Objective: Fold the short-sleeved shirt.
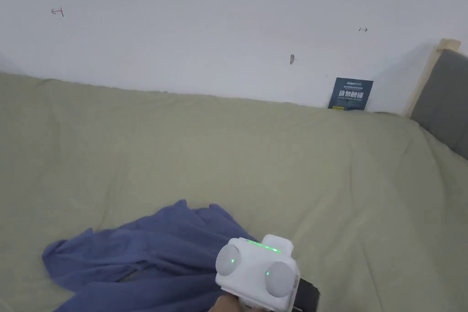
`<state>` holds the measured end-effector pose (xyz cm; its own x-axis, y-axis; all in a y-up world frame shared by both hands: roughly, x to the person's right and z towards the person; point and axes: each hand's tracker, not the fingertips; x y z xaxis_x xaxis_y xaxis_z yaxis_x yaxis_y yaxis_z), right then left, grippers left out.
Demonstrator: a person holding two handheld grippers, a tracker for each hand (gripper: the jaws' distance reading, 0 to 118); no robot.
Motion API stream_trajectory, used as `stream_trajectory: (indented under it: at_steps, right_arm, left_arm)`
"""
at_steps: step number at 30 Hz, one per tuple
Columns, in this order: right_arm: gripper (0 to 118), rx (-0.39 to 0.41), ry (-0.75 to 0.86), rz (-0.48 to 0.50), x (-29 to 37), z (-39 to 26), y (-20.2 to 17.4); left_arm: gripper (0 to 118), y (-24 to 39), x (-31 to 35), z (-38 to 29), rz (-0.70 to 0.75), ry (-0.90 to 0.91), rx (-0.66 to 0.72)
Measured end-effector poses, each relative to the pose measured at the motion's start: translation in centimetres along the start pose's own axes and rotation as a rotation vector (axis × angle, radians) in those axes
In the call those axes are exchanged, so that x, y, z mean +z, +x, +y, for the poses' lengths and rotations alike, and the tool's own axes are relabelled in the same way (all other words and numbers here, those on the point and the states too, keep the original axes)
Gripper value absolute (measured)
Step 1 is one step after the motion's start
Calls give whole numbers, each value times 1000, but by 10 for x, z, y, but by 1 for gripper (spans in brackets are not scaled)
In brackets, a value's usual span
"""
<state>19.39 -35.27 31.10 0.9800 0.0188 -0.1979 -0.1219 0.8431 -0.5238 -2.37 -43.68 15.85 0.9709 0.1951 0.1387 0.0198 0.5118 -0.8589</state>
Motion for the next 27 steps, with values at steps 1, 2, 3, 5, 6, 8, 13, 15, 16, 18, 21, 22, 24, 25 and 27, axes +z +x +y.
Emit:
stream_trajectory:
  at_steps: [1, 2, 3, 5, 6, 8, 13, 15, 16, 18, 21, 22, 24, 25, 27]
  right_arm:
    - [0, 2, 4, 2, 3, 1, -2]
    - [0, 3, 10, 10, 5, 3, -3]
    - [0, 2, 24, 20, 9, 5, -6]
    - [0, 0, 50, 35, 17, 8, -12]
    - [0, -6, 62, 51, 22, 10, -15]
    - [0, -22, 85, 82, 30, 13, -22]
    - [0, -12, 119, 134, 50, 10, -46]
    - [0, -2, 124, 143, 54, 7, -55]
    - [0, 5, 128, 149, 56, 5, -59]
    - [0, 15, 127, 160, 58, 1, -66]
    - [0, 30, 106, 165, 58, -4, -76]
    - [0, 30, 103, 166, 58, -5, -79]
    - [0, 32, 95, 170, 57, -7, -83]
    - [0, 37, 89, 168, 56, -7, -85]
    - [0, 40, 77, 168, 53, -7, -88]
  left_arm:
    - [110, -4, 19, -9, -6, 49, 26]
    - [109, -11, 34, -10, 31, 72, 10]
    - [109, -19, 54, -15, 38, 66, 11]
    - [108, -33, 99, -33, 40, 124, 49]
    - [108, -44, 128, -45, 52, 177, 63]
    - [100, -59, 190, -69, 77, 275, 72]
    - [0, -103, 300, -162, 184, 492, 157]
    - [0, -119, 329, -184, 301, 501, 145]
    - [0, -128, 328, -199, 333, 499, 147]
    - [0, -145, 342, -214, 330, 526, 205]
    - [0, -160, 337, -232, 370, 476, 258]
    - [0, -165, 336, -233, 387, 459, 273]
    - [0, -179, 332, -237, 374, 461, 286]
    - [0, -184, 327, -236, 377, 441, 310]
    - [0, -198, 316, -234, 373, 419, 344]
